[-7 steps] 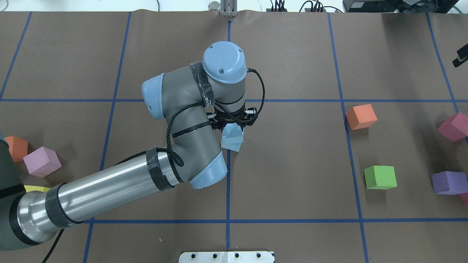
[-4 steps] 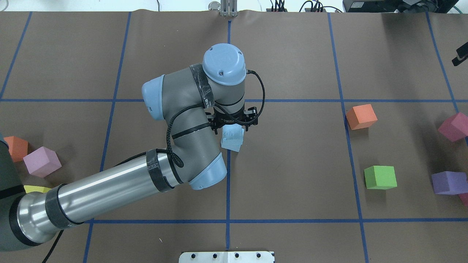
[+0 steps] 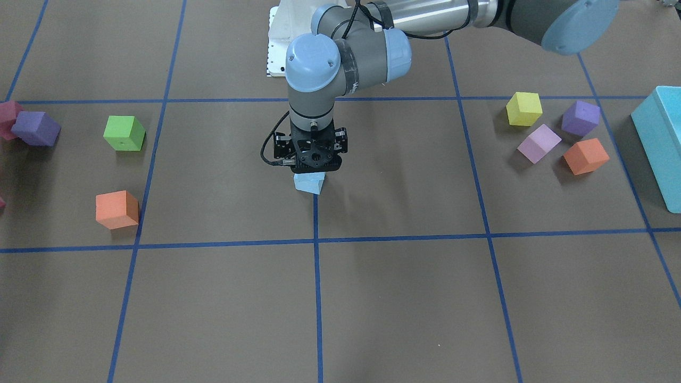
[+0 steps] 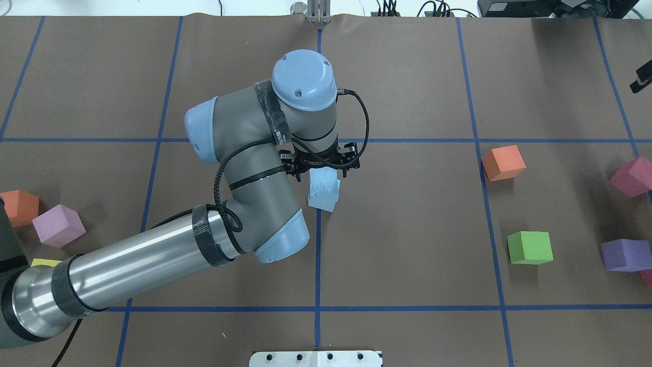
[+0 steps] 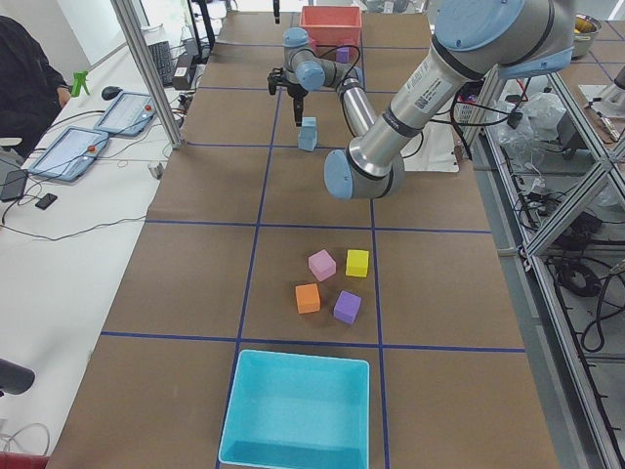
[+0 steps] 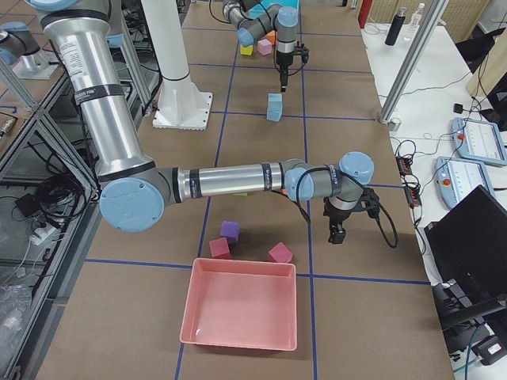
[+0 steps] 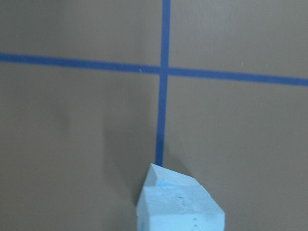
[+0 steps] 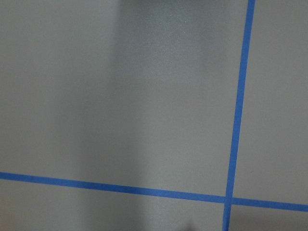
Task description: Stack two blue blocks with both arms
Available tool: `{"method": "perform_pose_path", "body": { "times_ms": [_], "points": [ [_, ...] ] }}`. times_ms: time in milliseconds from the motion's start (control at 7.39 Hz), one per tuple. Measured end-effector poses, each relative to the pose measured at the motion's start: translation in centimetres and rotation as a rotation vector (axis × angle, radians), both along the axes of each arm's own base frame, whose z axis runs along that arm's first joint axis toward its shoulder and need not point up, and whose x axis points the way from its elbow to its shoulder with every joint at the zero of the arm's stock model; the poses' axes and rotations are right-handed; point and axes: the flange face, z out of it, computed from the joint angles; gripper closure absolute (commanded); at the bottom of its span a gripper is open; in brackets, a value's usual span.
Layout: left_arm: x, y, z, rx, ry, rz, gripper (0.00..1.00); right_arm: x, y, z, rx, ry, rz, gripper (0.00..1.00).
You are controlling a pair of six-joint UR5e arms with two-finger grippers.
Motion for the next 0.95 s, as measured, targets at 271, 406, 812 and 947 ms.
{"method": "perform_pose_path", "body": {
  "times_ms": [271, 406, 812, 947],
  "points": [
    [-12.9, -5.4, 5.4, 0.074, -0.008, 0.04, 0.02, -0.1, 0.1, -0.5, -0.005, -0.002, 0.015, 0.0],
    [-19.7, -7.1, 9.4, 0.124, -0.02, 0.059, 0.02, -0.1, 0.4, -1.0, -0.012, -0.007, 0.032, 0.0],
    [-38.5, -5.1, 23.2, 0.236, -0.096, 0.094, 0.02, 0.5, 5.4, -3.2, 0.011, -0.039, 0.062, 0.0],
    [-43.6, -3.2, 27.4, 0.251, -0.122, 0.096, 0.02, 0.8, 7.9, -3.7, 0.019, -0.046, 0.067, 0.0]
  ]
}}
